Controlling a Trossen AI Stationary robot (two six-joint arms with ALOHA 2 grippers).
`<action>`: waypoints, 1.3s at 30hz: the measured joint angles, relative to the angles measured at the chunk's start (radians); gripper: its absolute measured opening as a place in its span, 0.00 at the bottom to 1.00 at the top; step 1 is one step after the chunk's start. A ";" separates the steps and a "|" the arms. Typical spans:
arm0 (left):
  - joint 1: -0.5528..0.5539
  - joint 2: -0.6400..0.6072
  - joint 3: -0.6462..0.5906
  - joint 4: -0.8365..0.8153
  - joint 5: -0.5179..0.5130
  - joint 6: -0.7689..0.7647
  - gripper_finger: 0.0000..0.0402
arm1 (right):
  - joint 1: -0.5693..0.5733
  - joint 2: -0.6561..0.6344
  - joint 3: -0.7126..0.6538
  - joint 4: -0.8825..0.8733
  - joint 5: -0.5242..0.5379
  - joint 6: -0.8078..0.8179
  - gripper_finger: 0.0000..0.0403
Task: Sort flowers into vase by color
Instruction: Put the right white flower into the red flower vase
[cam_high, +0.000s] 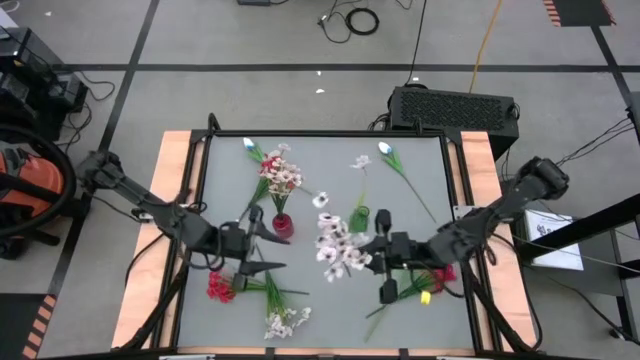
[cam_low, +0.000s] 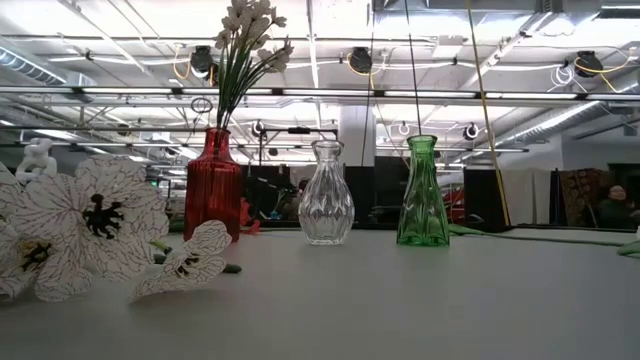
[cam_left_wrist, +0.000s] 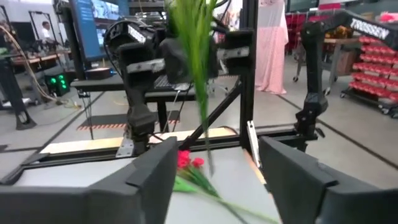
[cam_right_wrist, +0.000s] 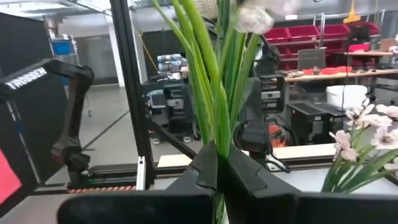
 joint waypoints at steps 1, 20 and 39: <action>0.000 0.020 0.014 0.006 -0.008 -0.004 0.63 | -0.014 0.009 0.000 0.005 -0.028 0.002 0.00; 0.060 0.205 0.084 0.187 0.009 -0.032 0.85 | -0.058 0.203 0.198 -0.119 -0.129 0.028 0.01; 0.086 0.257 0.084 0.294 0.113 0.022 0.66 | -0.124 0.255 0.210 -0.143 -0.131 0.036 0.01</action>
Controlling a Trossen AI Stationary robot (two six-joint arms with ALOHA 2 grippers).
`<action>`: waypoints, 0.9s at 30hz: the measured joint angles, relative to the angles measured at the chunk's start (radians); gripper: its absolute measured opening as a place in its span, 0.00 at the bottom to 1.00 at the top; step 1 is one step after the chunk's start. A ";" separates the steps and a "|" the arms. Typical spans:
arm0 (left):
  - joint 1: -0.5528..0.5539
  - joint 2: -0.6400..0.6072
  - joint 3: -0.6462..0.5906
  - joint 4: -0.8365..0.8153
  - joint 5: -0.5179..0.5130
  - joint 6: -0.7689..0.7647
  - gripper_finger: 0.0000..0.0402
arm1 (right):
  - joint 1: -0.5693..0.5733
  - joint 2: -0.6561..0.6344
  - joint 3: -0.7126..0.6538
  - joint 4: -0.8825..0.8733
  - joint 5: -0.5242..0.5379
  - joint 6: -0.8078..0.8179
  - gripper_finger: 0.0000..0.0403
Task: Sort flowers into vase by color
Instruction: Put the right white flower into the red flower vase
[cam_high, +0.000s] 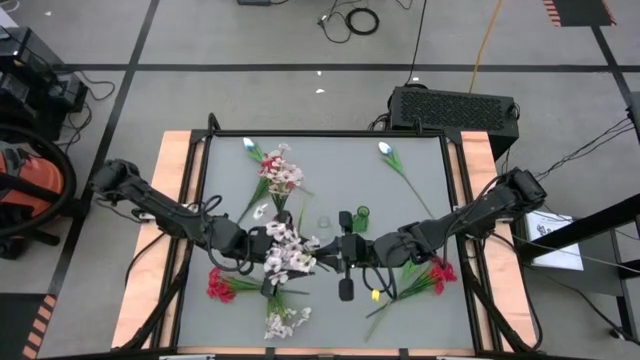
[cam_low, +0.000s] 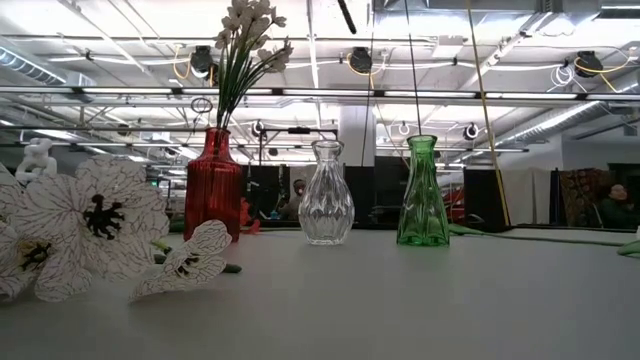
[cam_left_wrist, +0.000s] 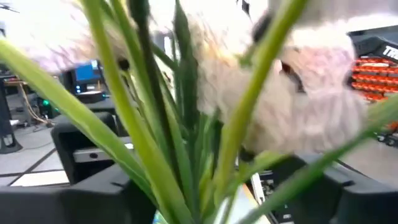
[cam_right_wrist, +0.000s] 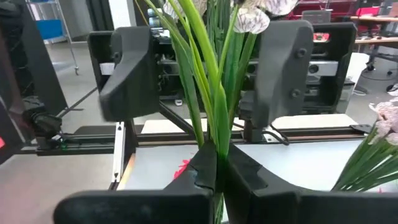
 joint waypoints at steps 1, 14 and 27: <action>0.000 -0.004 0.000 -0.007 -0.001 0.000 0.61 | 0.000 0.000 0.000 -0.001 0.000 0.000 0.01; -0.036 -0.096 0.000 -0.120 0.004 0.004 0.08 | 0.016 -0.014 0.000 -0.018 -0.004 0.039 0.15; -0.138 -0.369 0.000 -0.545 -0.195 -0.023 0.05 | 0.043 -0.104 0.000 -0.191 0.006 0.087 0.54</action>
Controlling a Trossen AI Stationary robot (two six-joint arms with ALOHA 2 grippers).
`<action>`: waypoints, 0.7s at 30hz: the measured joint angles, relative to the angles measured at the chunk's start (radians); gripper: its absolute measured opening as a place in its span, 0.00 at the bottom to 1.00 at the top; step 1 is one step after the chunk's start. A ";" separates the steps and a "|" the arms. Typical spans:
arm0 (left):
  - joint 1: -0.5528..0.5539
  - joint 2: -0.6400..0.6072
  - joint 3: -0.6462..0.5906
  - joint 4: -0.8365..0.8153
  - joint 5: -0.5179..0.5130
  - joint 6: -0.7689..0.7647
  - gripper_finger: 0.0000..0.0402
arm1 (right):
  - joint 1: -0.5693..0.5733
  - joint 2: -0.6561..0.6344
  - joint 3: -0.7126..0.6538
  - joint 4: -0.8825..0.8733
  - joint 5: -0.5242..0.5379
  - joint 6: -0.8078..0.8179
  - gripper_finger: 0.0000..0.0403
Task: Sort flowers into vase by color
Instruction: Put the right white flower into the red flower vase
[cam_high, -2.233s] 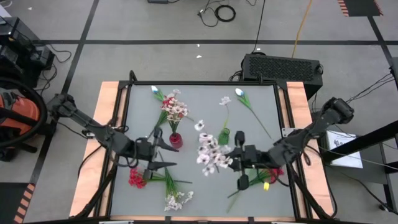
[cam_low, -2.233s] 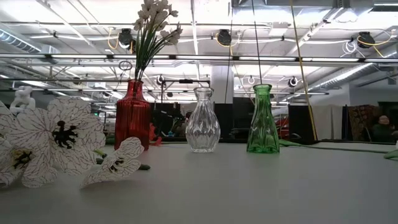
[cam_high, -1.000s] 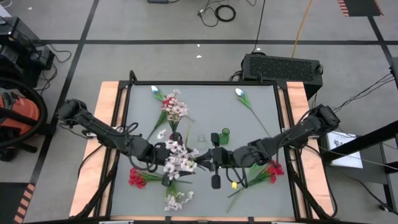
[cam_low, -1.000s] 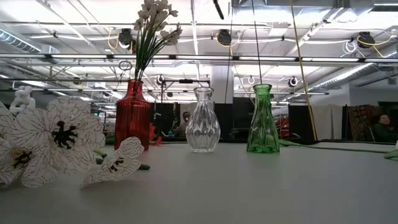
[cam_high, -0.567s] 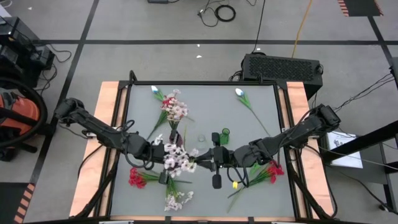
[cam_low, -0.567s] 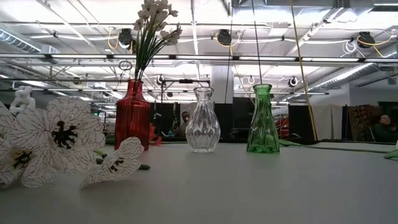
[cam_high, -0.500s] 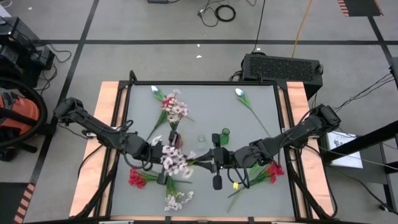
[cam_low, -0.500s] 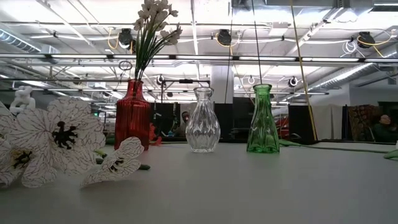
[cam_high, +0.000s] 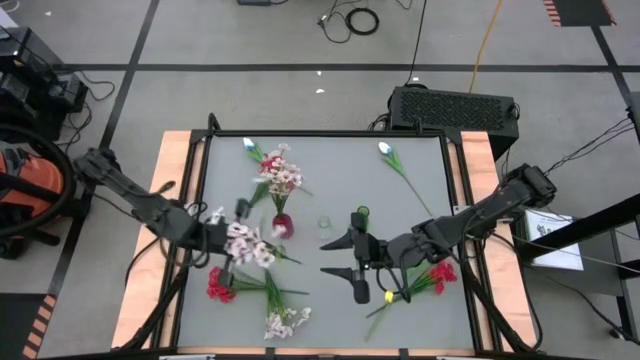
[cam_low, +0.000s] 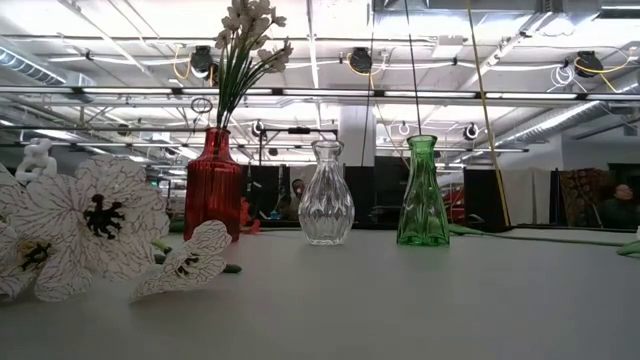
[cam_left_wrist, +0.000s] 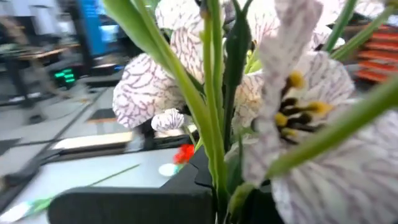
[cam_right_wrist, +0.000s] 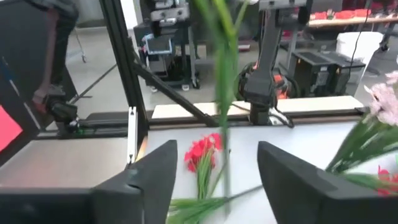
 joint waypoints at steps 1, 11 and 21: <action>-0.013 -0.024 0.000 -0.031 -0.044 -0.002 0.05 | 0.004 -0.010 0.000 -0.015 0.000 0.004 0.55; -0.086 -0.131 -0.026 -0.228 -0.384 -0.028 0.05 | 0.053 -0.062 0.000 -0.112 -0.002 0.022 0.54; -0.007 -0.185 -0.103 -0.219 -0.448 -0.028 0.05 | 0.052 -0.063 0.000 -0.125 -0.002 0.016 0.51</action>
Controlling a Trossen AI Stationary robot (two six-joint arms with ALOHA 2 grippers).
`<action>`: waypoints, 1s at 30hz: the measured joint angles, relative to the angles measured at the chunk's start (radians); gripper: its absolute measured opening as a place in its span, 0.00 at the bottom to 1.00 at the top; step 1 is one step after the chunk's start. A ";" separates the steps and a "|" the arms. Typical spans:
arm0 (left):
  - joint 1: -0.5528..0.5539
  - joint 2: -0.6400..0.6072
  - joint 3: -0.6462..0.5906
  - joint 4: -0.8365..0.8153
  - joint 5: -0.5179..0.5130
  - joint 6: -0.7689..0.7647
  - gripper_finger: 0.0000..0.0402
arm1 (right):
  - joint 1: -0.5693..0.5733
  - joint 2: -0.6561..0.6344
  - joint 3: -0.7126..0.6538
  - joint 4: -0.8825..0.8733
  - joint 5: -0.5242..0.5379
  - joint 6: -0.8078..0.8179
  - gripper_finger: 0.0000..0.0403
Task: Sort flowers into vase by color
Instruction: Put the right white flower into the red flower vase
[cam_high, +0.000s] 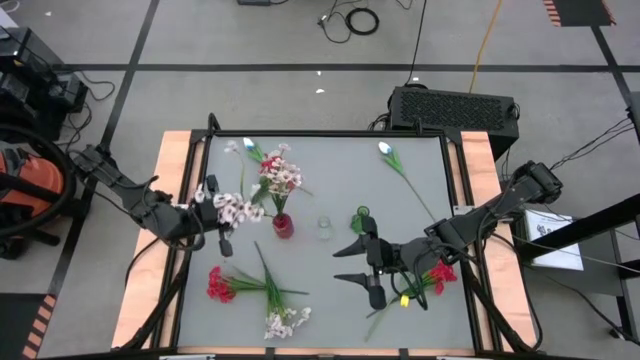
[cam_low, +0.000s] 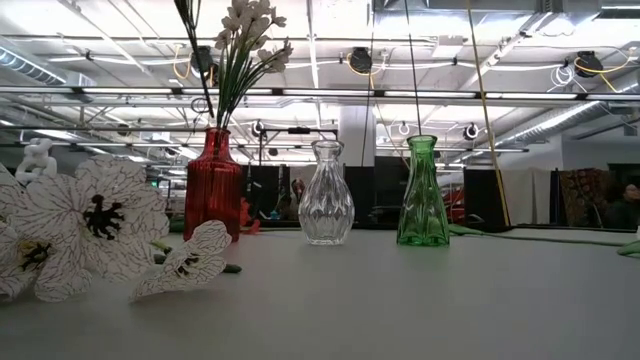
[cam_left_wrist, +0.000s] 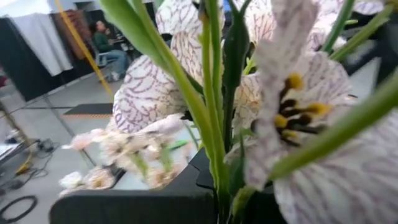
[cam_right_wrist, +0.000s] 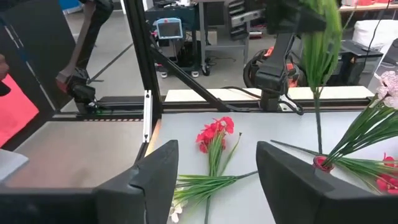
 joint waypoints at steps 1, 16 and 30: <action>0.010 -0.008 -0.011 -0.001 0.000 -0.003 0.05 | 0.000 0.000 0.000 0.000 0.000 0.000 0.51; 0.074 -0.018 -0.034 0.034 0.065 -0.055 0.05 | 0.000 0.000 0.000 0.001 0.001 -0.001 0.52; 0.073 0.011 -0.034 0.021 0.064 -0.079 0.05 | 0.000 0.000 0.000 0.003 0.000 -0.001 0.52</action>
